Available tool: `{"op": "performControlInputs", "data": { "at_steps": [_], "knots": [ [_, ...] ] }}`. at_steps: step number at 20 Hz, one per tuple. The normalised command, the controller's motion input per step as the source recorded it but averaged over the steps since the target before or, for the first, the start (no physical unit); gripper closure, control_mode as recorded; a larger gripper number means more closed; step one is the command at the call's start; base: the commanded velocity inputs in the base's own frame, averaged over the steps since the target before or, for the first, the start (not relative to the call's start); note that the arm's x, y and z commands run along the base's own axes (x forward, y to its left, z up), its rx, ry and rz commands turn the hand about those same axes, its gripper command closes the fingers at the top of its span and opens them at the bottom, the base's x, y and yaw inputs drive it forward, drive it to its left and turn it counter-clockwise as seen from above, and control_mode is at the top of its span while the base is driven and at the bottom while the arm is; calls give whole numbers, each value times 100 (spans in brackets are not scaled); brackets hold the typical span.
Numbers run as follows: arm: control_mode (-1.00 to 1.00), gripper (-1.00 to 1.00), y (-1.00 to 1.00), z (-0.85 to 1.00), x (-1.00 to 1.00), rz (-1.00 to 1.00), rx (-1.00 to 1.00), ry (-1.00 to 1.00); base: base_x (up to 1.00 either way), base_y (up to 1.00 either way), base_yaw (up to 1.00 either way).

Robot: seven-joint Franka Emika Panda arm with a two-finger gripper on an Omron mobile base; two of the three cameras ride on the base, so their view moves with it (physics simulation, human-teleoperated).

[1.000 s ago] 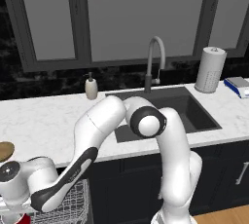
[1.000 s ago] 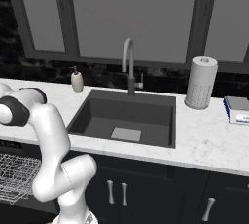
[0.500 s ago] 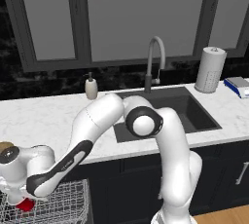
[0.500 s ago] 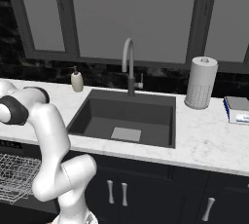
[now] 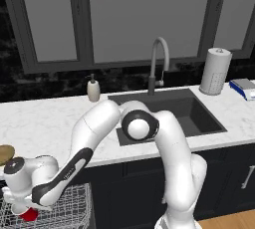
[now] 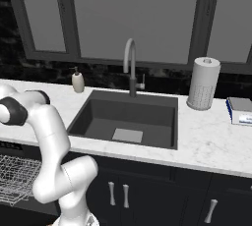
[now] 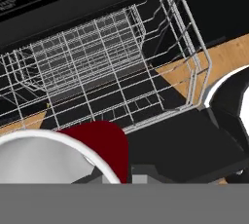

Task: Pick up the cup and bowl from the counter, place them in the dishwasher, and close the dishwasher door.

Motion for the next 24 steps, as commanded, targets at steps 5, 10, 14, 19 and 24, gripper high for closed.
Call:
{"op": "performControlInputs", "data": {
  "at_steps": [5,10,14,19,24],
  "knots": [
    [-100,100,0,-74,0,0,0,0,0,0,0],
    [-100,100,0,-71,1,0,0,-2,0,0,0],
    [-100,100,0,-49,21,0,-1,-11,0,0,0],
    [-100,100,0,-39,33,0,0,-17,0,0,0],
    [-100,100,0,-39,14,0,0,-15,0,0,0]
  ]
}}
